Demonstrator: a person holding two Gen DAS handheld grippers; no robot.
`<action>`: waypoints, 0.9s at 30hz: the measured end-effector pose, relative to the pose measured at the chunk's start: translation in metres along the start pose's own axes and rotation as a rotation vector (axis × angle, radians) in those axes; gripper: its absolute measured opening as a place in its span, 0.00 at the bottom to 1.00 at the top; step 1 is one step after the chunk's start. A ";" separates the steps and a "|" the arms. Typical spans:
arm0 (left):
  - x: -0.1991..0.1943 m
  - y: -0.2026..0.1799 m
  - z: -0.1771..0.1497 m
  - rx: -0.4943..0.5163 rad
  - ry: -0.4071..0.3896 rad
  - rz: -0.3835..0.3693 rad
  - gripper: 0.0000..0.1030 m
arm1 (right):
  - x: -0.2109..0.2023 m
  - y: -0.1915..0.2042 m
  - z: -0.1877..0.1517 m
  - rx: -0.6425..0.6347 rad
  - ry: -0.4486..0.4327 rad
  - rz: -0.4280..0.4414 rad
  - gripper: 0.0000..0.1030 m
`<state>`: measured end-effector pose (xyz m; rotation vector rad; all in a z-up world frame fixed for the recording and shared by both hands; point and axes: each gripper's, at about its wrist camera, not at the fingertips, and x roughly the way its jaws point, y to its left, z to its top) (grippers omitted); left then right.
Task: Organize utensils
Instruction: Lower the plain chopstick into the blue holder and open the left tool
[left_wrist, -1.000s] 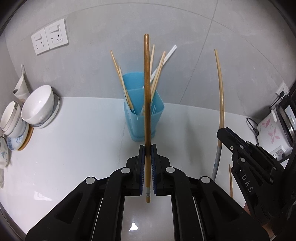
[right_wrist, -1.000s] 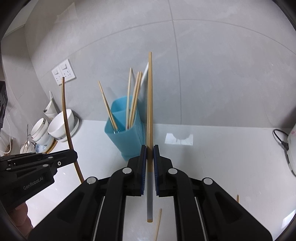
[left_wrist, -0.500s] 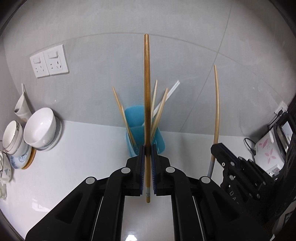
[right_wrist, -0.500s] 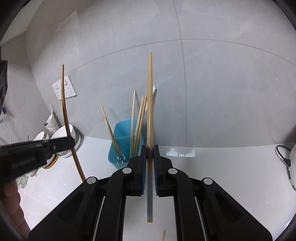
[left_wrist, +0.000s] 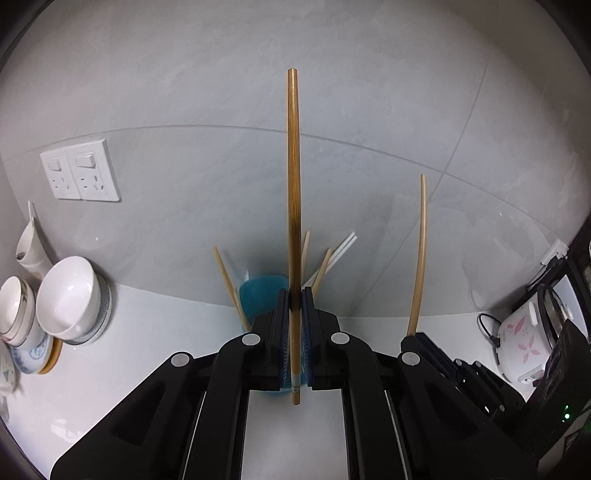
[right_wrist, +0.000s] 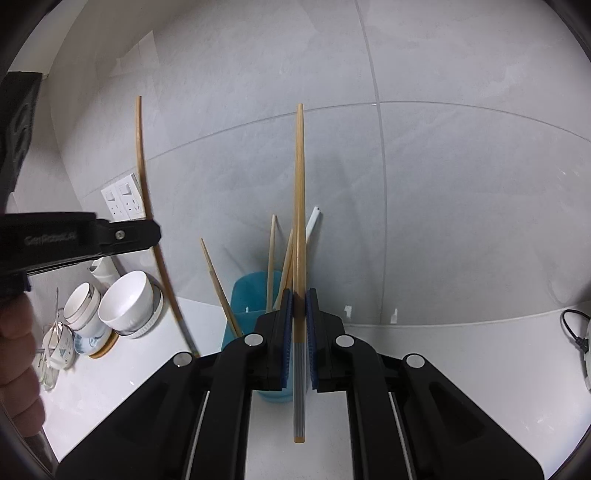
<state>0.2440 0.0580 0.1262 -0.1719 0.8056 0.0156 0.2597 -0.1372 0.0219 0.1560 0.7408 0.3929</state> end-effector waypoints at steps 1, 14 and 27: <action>0.004 0.000 0.001 -0.002 -0.005 -0.002 0.06 | 0.002 -0.001 -0.001 0.002 0.000 0.000 0.06; 0.072 0.004 -0.019 0.023 0.004 0.014 0.06 | 0.022 -0.009 -0.007 0.018 0.039 -0.001 0.06; 0.094 0.010 -0.045 0.051 0.074 0.035 0.07 | 0.034 -0.013 -0.010 0.027 0.061 -0.002 0.06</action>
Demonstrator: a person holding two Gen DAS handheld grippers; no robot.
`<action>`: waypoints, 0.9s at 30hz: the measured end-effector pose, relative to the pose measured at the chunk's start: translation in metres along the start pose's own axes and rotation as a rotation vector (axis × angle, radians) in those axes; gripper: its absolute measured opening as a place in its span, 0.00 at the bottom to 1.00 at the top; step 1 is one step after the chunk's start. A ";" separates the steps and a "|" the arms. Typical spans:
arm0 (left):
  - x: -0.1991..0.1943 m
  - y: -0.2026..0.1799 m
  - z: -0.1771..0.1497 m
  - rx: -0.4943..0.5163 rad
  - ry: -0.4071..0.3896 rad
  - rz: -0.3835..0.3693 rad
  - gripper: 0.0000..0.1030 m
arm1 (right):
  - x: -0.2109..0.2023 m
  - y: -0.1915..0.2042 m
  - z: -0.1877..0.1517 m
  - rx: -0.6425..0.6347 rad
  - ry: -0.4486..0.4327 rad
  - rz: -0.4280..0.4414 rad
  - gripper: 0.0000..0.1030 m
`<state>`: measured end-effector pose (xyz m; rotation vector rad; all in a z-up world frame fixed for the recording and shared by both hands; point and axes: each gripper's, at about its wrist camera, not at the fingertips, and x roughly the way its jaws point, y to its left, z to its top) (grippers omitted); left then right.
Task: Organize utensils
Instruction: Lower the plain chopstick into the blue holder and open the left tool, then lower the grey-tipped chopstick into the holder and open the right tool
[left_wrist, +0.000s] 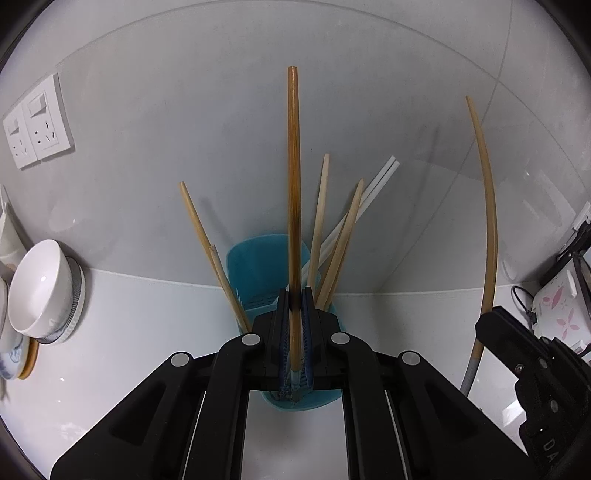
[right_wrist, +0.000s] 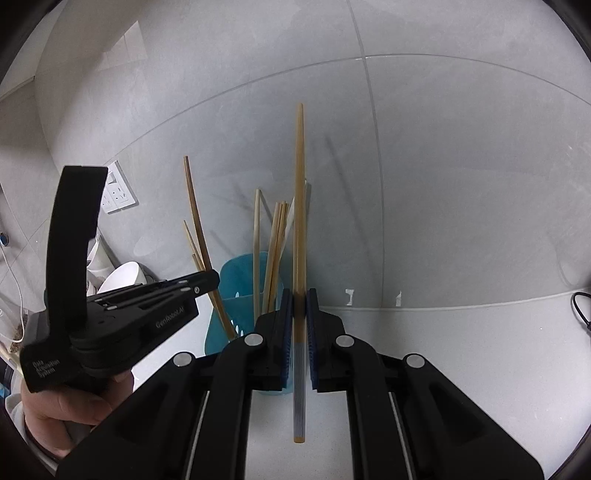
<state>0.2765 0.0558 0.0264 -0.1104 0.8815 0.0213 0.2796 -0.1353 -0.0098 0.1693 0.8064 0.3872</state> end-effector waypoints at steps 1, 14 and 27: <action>-0.001 0.001 -0.001 0.000 -0.001 0.005 0.07 | 0.000 0.000 0.000 -0.001 0.000 0.001 0.06; -0.035 0.022 -0.026 -0.022 -0.036 0.038 0.56 | 0.000 0.014 0.008 -0.041 -0.046 0.057 0.06; -0.038 0.061 -0.041 -0.057 -0.017 0.084 0.86 | 0.018 0.040 0.017 -0.065 -0.101 0.122 0.07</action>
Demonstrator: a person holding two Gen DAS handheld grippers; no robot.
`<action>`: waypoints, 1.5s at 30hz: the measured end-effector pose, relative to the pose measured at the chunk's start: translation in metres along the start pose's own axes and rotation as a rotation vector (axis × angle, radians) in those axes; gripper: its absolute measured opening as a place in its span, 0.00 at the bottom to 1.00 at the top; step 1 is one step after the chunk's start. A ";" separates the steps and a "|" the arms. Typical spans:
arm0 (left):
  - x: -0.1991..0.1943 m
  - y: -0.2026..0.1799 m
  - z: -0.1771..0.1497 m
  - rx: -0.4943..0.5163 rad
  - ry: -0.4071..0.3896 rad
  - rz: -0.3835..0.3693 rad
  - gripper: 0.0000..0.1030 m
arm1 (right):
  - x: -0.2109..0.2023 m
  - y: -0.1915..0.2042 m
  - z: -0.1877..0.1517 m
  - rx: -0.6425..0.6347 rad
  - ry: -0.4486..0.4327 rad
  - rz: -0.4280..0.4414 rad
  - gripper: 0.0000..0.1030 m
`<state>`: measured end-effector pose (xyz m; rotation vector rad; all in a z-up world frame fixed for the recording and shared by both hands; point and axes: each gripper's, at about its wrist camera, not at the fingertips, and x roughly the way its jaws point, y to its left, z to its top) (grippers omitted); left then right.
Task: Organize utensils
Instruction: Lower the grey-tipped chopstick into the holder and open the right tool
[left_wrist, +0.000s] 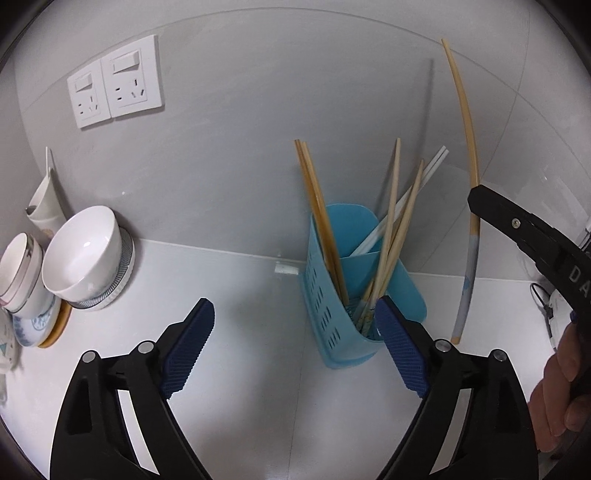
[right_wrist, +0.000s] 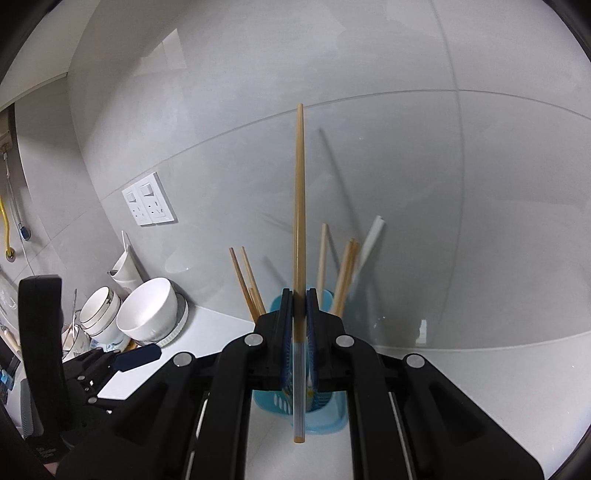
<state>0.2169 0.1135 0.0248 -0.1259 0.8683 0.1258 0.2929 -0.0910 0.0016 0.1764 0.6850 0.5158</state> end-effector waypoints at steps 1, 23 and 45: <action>0.000 0.002 0.000 -0.003 0.002 0.001 0.87 | 0.003 0.001 0.000 -0.003 -0.002 0.001 0.07; 0.005 0.018 0.001 -0.030 0.009 0.007 0.94 | 0.043 0.005 -0.033 -0.012 -0.035 -0.051 0.07; 0.008 0.021 0.001 -0.033 0.018 -0.003 0.94 | 0.038 0.005 -0.050 -0.065 0.065 -0.137 0.27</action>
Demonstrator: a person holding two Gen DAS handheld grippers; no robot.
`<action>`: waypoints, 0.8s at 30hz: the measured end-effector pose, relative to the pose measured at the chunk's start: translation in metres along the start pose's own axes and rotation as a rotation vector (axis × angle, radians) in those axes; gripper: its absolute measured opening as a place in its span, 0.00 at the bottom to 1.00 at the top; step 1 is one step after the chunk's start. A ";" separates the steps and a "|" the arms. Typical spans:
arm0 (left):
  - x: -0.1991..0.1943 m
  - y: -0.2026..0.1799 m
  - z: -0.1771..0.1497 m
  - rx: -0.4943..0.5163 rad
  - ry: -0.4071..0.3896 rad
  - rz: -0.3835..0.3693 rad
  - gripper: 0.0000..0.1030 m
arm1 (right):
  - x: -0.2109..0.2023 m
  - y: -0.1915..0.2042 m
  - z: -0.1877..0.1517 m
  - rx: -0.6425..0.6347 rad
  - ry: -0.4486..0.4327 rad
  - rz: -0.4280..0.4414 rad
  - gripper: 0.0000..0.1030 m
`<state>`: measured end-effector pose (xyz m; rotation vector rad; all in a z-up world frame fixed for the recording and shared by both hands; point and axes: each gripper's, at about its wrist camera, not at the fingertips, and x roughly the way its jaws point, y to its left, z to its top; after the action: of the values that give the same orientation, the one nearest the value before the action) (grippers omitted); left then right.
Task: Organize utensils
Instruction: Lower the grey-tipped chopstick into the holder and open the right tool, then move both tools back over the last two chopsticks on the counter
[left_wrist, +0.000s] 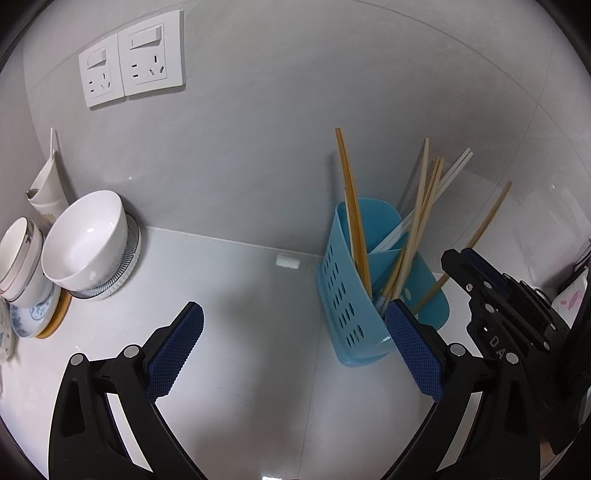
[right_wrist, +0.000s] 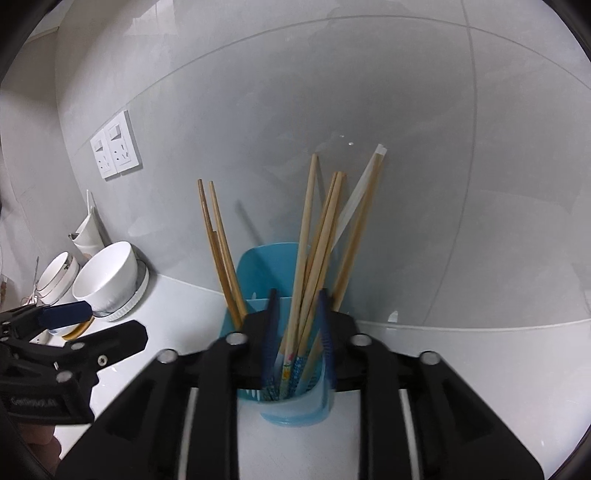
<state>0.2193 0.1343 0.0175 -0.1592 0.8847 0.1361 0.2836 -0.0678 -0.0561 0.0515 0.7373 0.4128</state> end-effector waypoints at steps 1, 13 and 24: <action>-0.001 0.000 0.000 0.002 -0.001 -0.003 0.94 | -0.003 -0.001 0.000 -0.008 0.001 -0.018 0.33; -0.015 -0.025 -0.016 0.031 -0.009 -0.028 0.94 | -0.056 -0.045 -0.005 0.047 0.024 -0.085 0.81; -0.026 -0.070 -0.052 0.081 0.034 -0.081 0.94 | -0.101 -0.098 -0.051 0.089 0.077 -0.213 0.93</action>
<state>0.1770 0.0543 0.0111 -0.1216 0.9149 0.0219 0.2167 -0.2018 -0.0472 0.0404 0.8278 0.1792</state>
